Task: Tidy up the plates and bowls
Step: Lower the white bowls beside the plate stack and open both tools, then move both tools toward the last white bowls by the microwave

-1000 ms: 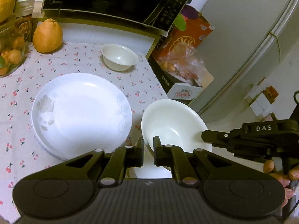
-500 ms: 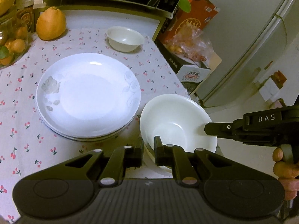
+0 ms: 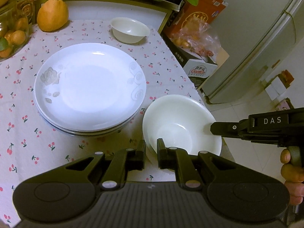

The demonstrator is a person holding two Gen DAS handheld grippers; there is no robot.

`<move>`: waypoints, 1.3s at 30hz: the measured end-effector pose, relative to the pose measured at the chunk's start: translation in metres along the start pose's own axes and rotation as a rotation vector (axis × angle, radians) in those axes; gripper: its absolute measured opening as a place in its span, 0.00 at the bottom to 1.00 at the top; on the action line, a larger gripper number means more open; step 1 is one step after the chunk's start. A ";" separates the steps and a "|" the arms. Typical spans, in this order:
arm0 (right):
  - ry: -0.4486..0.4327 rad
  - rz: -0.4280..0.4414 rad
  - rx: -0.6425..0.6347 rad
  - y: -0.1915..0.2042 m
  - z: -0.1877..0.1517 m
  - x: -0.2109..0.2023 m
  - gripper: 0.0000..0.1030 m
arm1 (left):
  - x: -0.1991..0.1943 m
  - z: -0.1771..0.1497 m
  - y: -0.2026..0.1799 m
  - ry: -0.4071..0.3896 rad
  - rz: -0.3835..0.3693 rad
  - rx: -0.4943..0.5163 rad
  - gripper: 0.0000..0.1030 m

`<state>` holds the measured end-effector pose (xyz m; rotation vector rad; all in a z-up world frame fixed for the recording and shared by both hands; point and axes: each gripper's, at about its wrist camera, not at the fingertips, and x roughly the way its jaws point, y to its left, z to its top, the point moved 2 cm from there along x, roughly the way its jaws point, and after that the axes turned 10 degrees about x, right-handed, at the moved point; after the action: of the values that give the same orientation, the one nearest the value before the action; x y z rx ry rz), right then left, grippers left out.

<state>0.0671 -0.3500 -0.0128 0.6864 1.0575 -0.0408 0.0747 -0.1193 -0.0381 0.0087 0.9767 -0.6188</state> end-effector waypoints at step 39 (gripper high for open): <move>0.009 -0.048 0.043 -0.006 0.007 0.004 0.33 | 0.000 0.000 0.000 0.022 -0.005 0.026 0.48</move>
<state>0.0724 -0.3571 -0.0174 0.7003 1.0845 -0.1017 0.0746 -0.1198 -0.0381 0.0356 0.9903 -0.6372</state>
